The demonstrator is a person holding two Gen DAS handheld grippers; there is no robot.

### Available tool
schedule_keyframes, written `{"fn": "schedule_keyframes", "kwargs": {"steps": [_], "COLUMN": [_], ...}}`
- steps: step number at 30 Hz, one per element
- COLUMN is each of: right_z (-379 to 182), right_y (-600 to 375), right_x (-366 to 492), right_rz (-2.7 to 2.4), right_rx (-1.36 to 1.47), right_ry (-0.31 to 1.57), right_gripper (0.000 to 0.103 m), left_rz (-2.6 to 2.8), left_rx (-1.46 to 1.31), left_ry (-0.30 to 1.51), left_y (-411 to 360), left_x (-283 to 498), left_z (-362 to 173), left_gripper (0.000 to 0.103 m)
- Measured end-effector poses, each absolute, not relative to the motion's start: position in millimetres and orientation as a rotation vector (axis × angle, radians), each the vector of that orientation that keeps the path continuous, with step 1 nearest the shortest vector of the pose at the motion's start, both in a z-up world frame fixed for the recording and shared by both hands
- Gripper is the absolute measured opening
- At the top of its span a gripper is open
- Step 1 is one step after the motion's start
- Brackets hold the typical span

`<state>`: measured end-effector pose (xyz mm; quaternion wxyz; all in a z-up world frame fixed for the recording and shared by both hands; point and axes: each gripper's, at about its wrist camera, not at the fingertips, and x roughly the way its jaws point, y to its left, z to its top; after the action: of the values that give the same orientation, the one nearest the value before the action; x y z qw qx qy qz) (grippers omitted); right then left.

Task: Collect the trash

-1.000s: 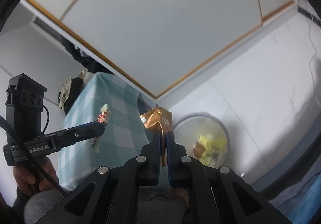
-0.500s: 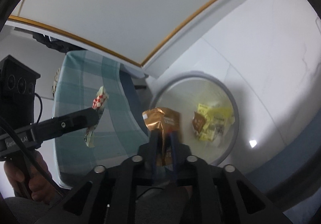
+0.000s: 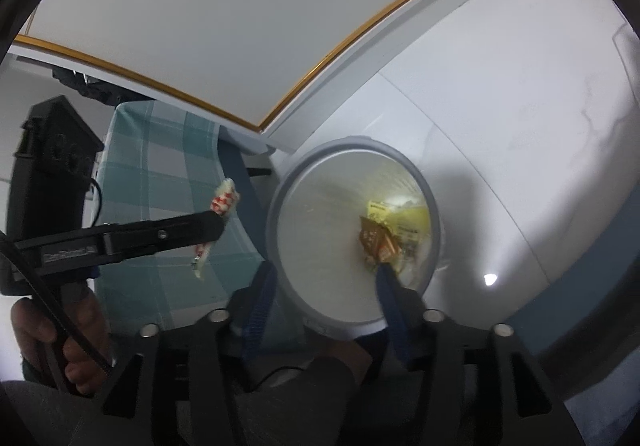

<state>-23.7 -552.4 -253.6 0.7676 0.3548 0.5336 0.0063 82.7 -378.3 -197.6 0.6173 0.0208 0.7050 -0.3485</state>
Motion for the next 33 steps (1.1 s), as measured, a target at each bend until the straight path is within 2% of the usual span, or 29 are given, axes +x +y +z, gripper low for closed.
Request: {"fn": "schedule_keyframes", "kwargs": {"steps": [10, 12, 14, 17, 19, 28, 33], "right_z": [-239, -238, -237, -233, -230, -211, -195], "right_y": [-554, -555, -557, -555, -554, -548, -543], "right_x": [-28, -28, -30, -32, -32, -36, -39], "right_rz": [0.011, 0.003, -0.002, -0.008, -0.013, -0.044, -0.058], "right_rx": [0.761, 0.764, 0.769, 0.773, 0.764, 0.726, 0.707], "right_ry": [1.139, 1.134, 1.127, 1.121, 1.117, 1.078, 1.045], "right_gripper": [0.073, 0.073, 0.074, 0.076, 0.08, 0.088, 0.092], "left_rz": [-0.787, -0.771, -0.771, -0.771, -0.765, -0.693, -0.65], "left_rx": [0.102, 0.12, 0.114, 0.115, 0.119, 0.14, 0.161], "left_ry": [1.672, 1.657, 1.629, 1.583, 1.552, 1.328, 1.277], "left_y": [-382, -382, -378, -374, -371, -355, -347], "left_x": [77, 76, 77, 77, 77, 71, 67], "left_z": [-207, -205, -200, -192, -186, -151, -140], "left_gripper": [0.019, 0.03, 0.049, 0.062, 0.067, 0.069, 0.069]}}
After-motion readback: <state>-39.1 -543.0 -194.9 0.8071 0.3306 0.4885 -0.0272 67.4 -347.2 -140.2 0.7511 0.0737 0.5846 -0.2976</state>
